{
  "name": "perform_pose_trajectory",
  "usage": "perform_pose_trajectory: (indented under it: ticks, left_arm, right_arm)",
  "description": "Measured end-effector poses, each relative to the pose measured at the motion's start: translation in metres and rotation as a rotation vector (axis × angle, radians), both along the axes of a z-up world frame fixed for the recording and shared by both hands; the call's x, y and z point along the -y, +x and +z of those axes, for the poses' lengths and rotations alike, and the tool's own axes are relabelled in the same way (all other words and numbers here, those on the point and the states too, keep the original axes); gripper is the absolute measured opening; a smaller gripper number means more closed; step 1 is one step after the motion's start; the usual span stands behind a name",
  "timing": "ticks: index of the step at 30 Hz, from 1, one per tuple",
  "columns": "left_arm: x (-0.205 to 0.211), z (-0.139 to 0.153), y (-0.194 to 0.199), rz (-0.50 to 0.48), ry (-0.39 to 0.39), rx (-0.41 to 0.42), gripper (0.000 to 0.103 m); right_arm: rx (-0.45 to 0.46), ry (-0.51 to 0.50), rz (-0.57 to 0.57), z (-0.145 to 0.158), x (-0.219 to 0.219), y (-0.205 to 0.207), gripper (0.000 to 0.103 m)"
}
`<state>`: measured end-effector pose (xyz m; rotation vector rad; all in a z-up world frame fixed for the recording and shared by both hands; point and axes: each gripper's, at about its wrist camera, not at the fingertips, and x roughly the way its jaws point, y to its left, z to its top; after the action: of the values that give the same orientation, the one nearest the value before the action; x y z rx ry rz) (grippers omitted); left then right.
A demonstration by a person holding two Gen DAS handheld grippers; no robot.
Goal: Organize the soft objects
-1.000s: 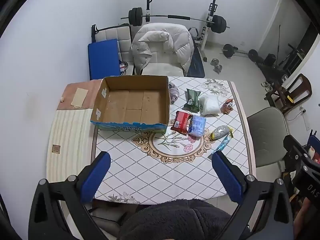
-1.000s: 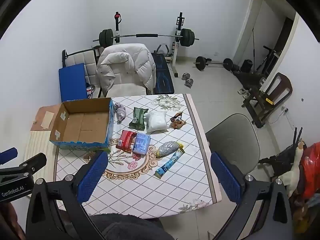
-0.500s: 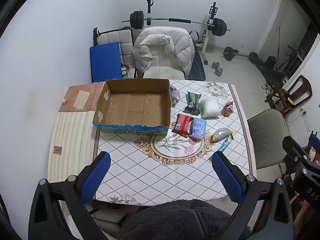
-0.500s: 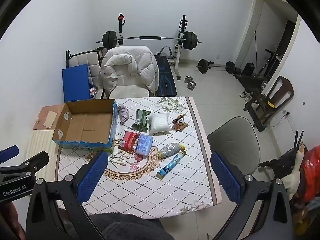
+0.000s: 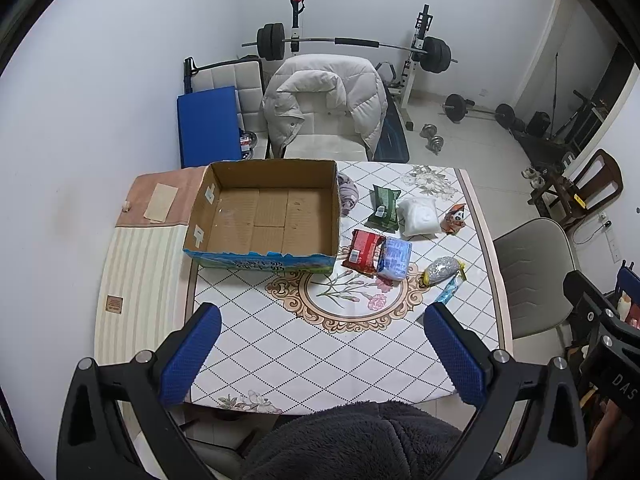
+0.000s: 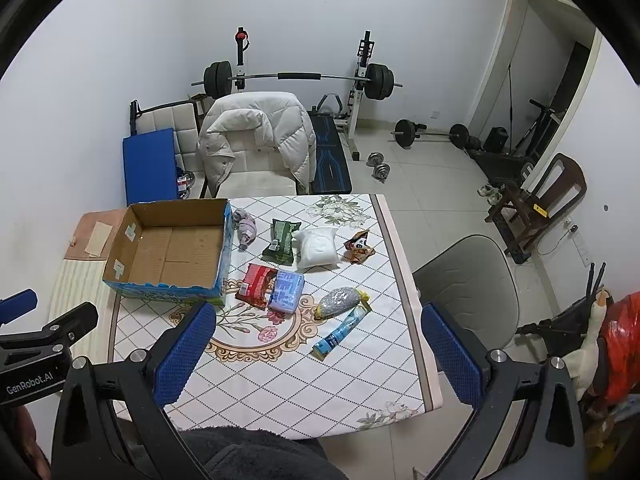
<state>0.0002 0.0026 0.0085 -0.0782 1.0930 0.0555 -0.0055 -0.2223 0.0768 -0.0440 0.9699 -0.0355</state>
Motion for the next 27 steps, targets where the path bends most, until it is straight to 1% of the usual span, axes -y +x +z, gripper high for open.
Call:
perform_pose_trajectory:
  ticks: [27]
  left_arm:
    - [-0.0013, 0.0024, 0.0041, 0.005, 0.002, 0.019, 0.103]
  right_arm:
    - [0.013, -0.009, 0.012, -0.0026, -0.0012, 0.0070, 0.103]
